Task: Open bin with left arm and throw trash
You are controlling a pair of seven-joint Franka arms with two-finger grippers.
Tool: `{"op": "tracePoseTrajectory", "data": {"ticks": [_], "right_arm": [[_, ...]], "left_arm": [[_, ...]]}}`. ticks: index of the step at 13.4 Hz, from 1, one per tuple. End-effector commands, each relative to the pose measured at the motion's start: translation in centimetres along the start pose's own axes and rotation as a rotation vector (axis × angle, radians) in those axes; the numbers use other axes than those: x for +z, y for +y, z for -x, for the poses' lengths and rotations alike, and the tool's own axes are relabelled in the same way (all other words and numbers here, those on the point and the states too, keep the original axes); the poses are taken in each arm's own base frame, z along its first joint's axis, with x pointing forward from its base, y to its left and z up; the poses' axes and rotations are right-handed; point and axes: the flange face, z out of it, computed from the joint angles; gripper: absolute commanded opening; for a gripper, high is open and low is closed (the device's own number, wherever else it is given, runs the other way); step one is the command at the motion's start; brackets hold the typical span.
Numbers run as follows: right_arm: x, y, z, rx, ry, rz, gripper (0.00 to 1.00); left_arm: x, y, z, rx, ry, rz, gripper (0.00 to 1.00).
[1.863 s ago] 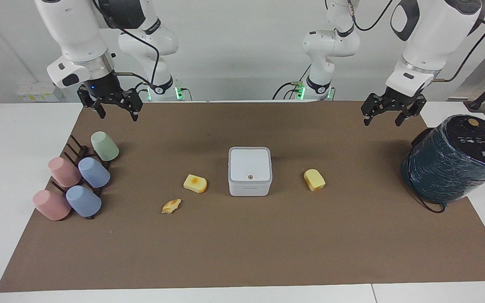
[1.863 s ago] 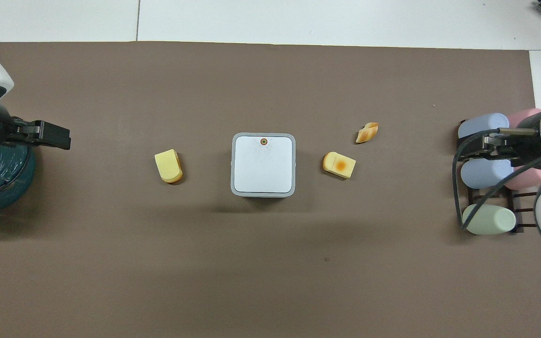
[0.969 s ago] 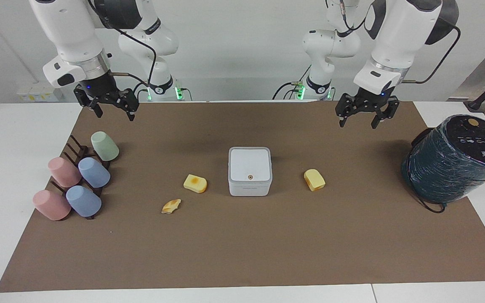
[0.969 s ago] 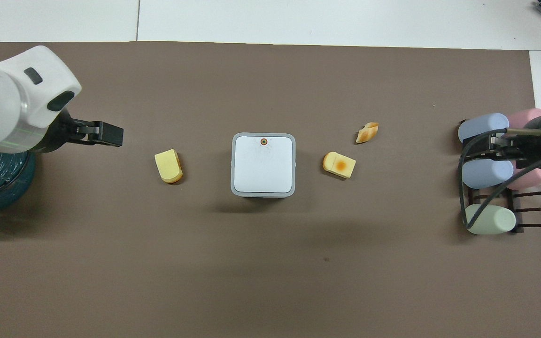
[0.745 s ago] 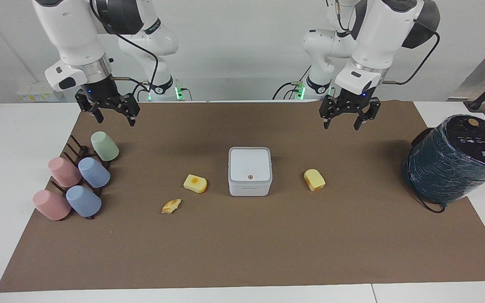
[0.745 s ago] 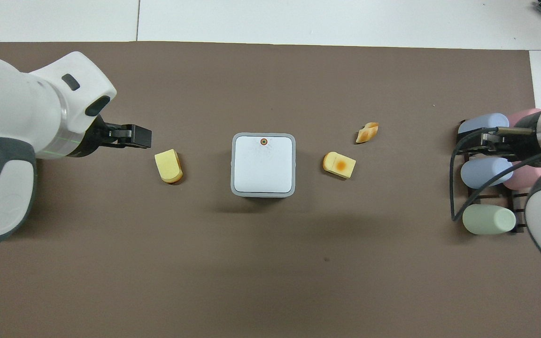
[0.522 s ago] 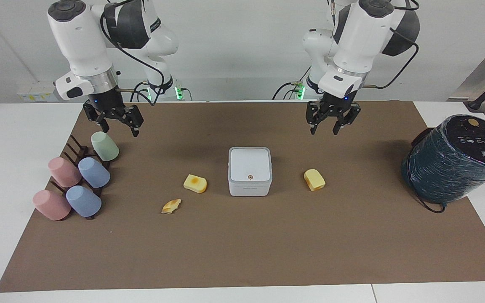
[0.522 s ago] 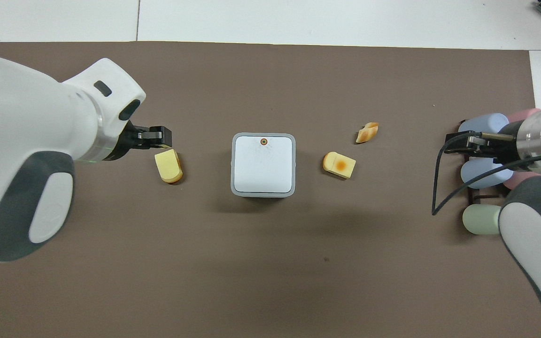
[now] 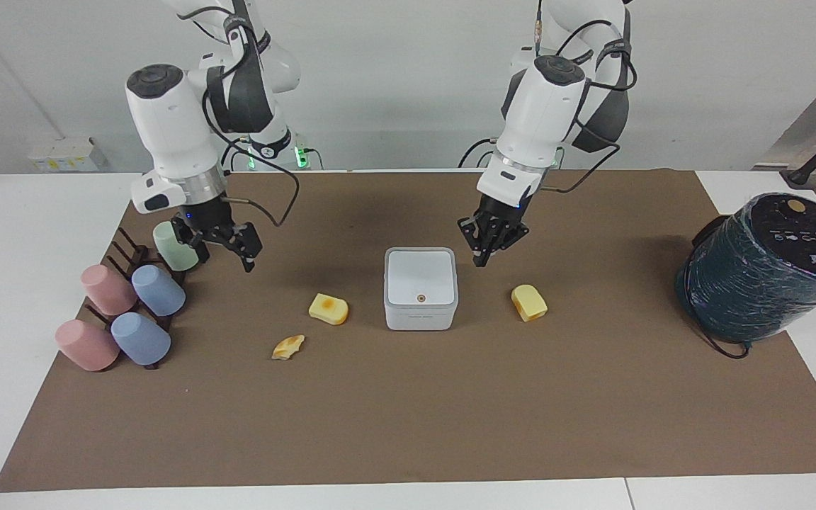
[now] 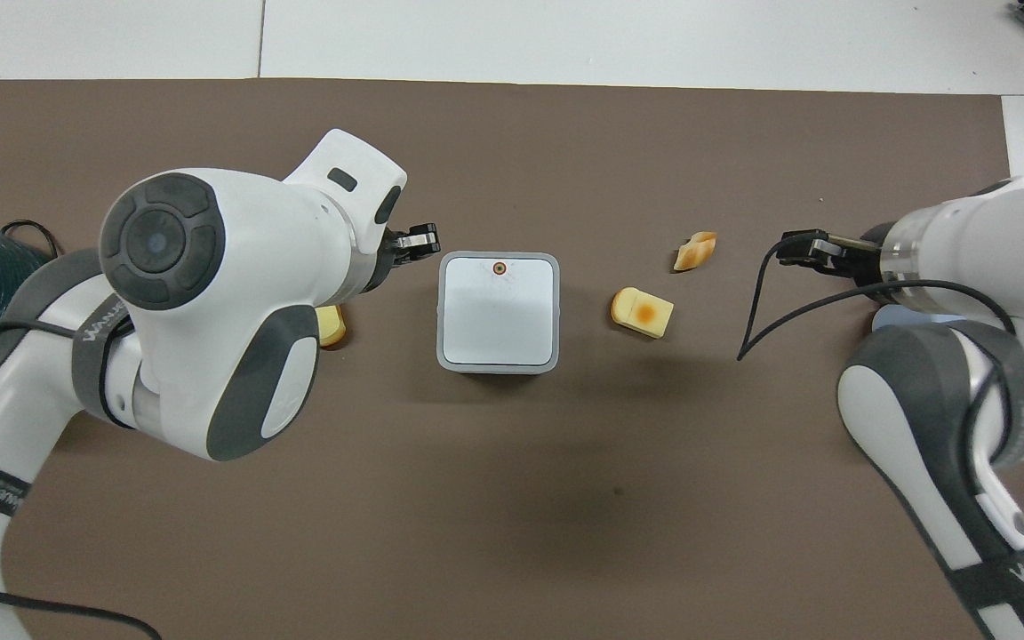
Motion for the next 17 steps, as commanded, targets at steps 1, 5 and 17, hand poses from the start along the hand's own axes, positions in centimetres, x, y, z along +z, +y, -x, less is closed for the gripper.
{"op": "tracePoseTrajectory", "data": {"ticks": [1,5,17], "right_arm": [[5.6,-1.1,-1.2,0.058,0.032,-0.035,1.0],[10.2,-1.4,-1.6,0.066,0.064,-0.057,1.0],[18.0,-6.3,1.1,0.154,0.058,-0.097,0.28]], "left_arm": [[0.9,0.7,-0.3,-0.044,0.042,0.047,0.03],[2.6,1.6,-0.4,-0.071,0.07,0.104,0.02],[9.1,3.9,2.7,-0.079,0.041,0.099,0.02]]}}
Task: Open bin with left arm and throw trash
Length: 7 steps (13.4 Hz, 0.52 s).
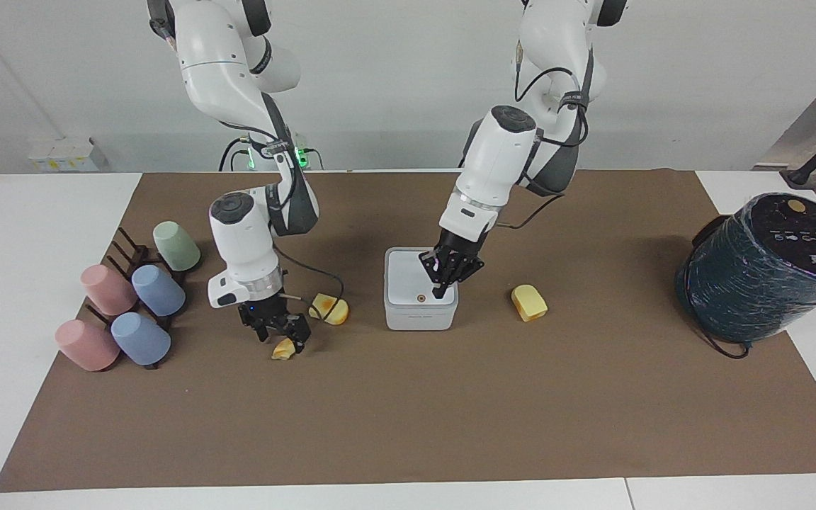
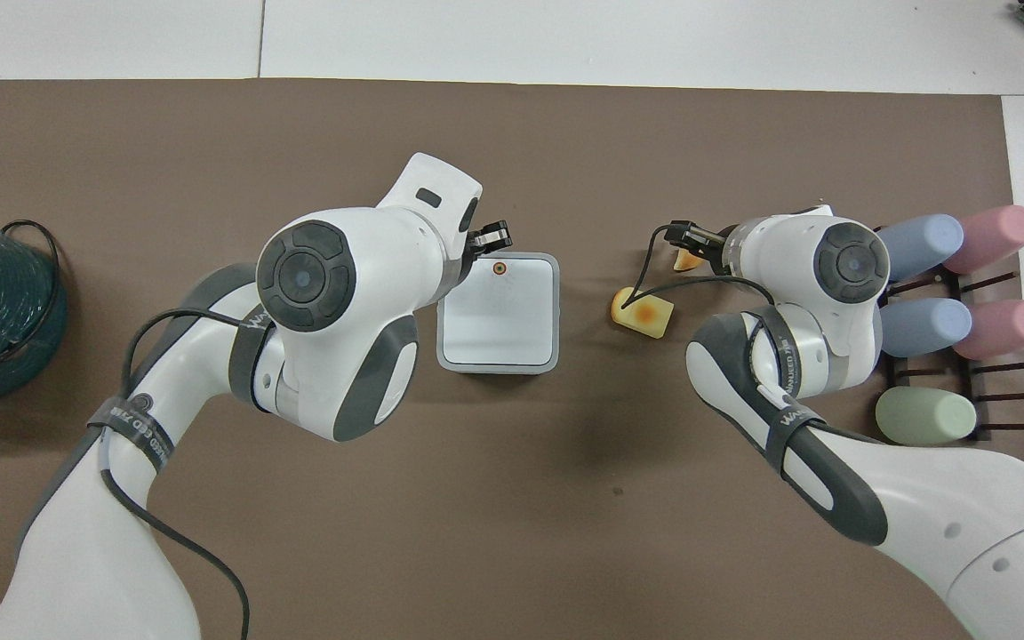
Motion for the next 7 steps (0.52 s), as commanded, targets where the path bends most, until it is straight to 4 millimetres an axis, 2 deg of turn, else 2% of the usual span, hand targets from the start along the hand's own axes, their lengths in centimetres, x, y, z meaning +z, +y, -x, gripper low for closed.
{"op": "tracePoseTrajectory", "data": {"ticks": [1,2,5,7], "right_arm": [[-0.2,-1.2,0.3,0.04,0.005,-0.019,0.1],[-0.6,-1.2,0.1,0.044,0.008,-0.019,0.0],[-1.9,-0.8,-0.3,0.054,0.003,-0.011,0.0],[-4.3,-0.5,-0.7,0.06,-0.023,0.016,0.0]], "left_arm": [[1.8,-0.3,0.9,-0.018,0.002,0.009,0.02],[2.4,-0.3,0.9,-0.019,0.003,0.009,0.02],[5.3,-0.5,2.7,-0.006,-0.023,-0.013,0.02],[6.6,-1.4,3.3,-0.009,-0.008,-0.008,0.02]]}}
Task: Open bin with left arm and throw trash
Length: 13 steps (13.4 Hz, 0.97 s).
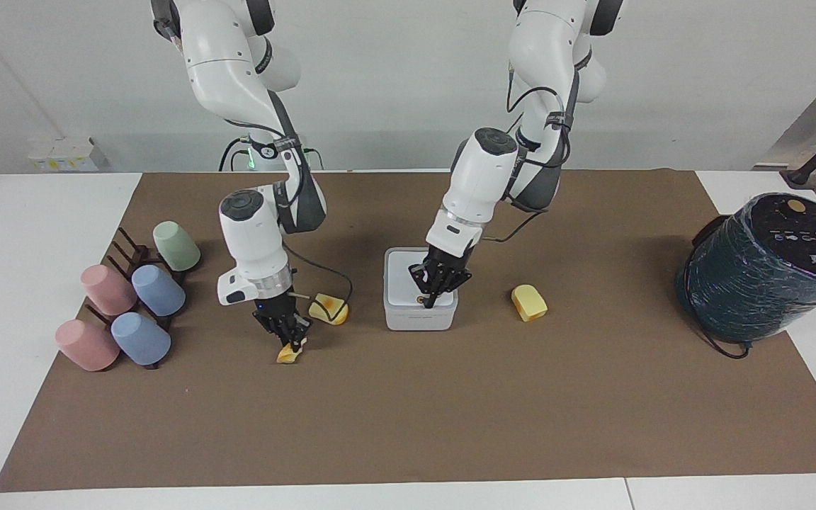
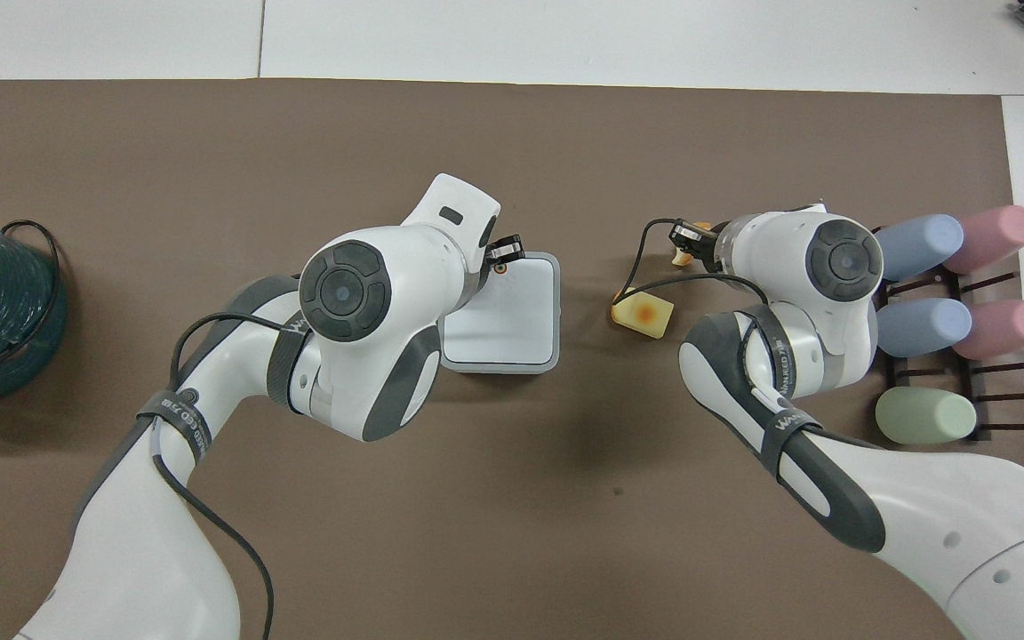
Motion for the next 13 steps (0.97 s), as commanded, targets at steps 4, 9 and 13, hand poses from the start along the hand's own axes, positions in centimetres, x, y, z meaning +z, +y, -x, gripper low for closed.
{"op": "tracePoseTrajectory", "data": {"ticks": [4,9,13], "right_arm": [[-7.8,0.3,0.0,0.02,-0.072,0.06,0.0],[-14.2,-0.8,1.2,-0.006,-0.085,0.068,0.0],[-15.4,-6.5,5.3,0.0,-0.062,0.012,0.0]], "left_arm": [[0.2,0.0,-0.5,-0.023,0.01,0.013,0.03],[-7.9,-1.7,-7.4,-0.077,-0.071,-0.075,0.03],[-12.4,-6.8,-10.5,-0.066,-0.128,-0.138,0.03]]}}
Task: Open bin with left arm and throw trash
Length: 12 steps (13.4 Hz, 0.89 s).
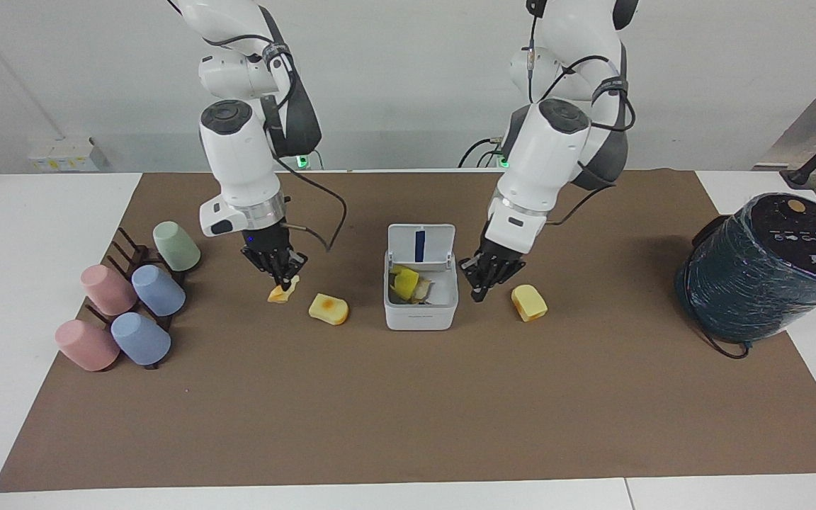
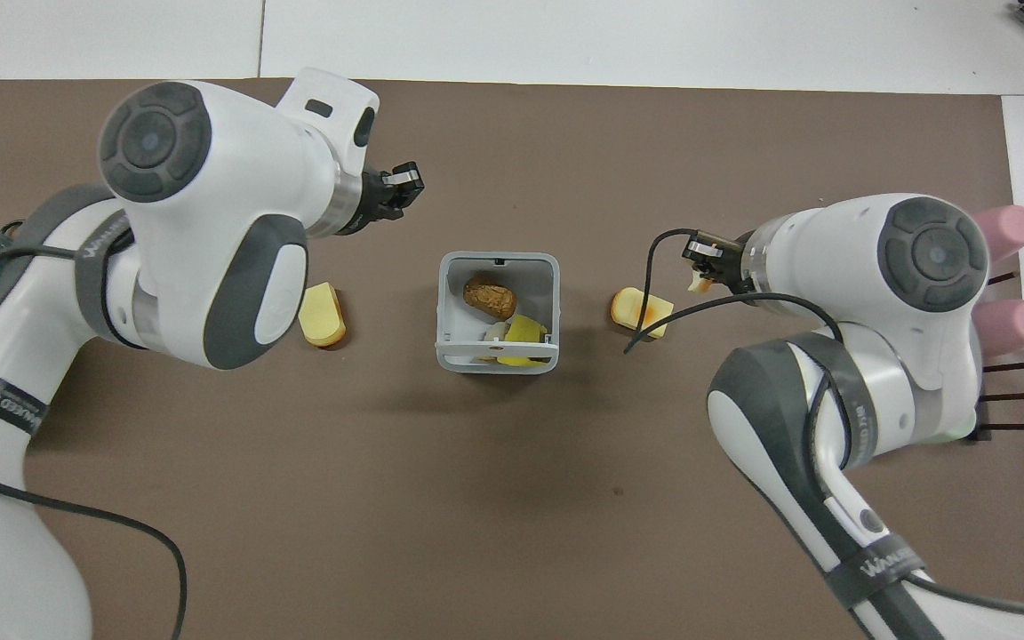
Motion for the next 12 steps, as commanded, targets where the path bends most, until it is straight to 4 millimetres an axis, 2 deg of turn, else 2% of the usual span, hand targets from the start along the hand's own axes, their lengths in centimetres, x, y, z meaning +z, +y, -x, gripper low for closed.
{"op": "tracePoseTrajectory", "data": {"ticks": [1,4,5,6,8,9,10,11,12], "right_arm": [[0.0,-3.7,2.5,0.069,0.021,-0.061,0.0],[0.7,-9.0,4.9,0.16,0.023,-0.118,0.0],[0.8,-10.5,5.7,0.187,0.026,-0.141,0.0],[1.5,-11.6,6.6,0.216,0.021,-0.155,0.0],[2.3,-12.9,7.8,0.249,0.018,-0.175,0.03],[2.4,-13.0,7.8,0.254,0.019,-0.179,0.06],[2.9,-13.6,8.6,0.24,0.011,-0.177,0.2],[4.0,-14.5,10.1,0.219,-0.005,-0.167,0.29],[4.3,-14.6,10.5,0.221,-0.012,-0.162,0.41]], "left_arm": [[-2.2,-3.0,-0.8,0.059,-0.062,-0.041,0.03],[-3.7,-7.9,-1.8,0.185,-0.158,-0.144,0.05],[-4.4,-9.6,-2.3,0.193,-0.183,-0.155,0.16],[-4.6,-10.9,-2.7,0.179,-0.195,-0.162,0.43],[-4.1,-12.2,-2.3,0.178,-0.196,-0.201,0.81],[-3.5,-12.9,-1.9,0.186,-0.192,-0.227,0.92],[-2.8,-13.5,-1.3,0.187,-0.181,-0.227,1.0],[-1.7,-14.3,-0.5,0.179,-0.156,-0.218,1.0],[-0.5,-14.8,0.5,0.18,-0.115,-0.2,1.0]]}}
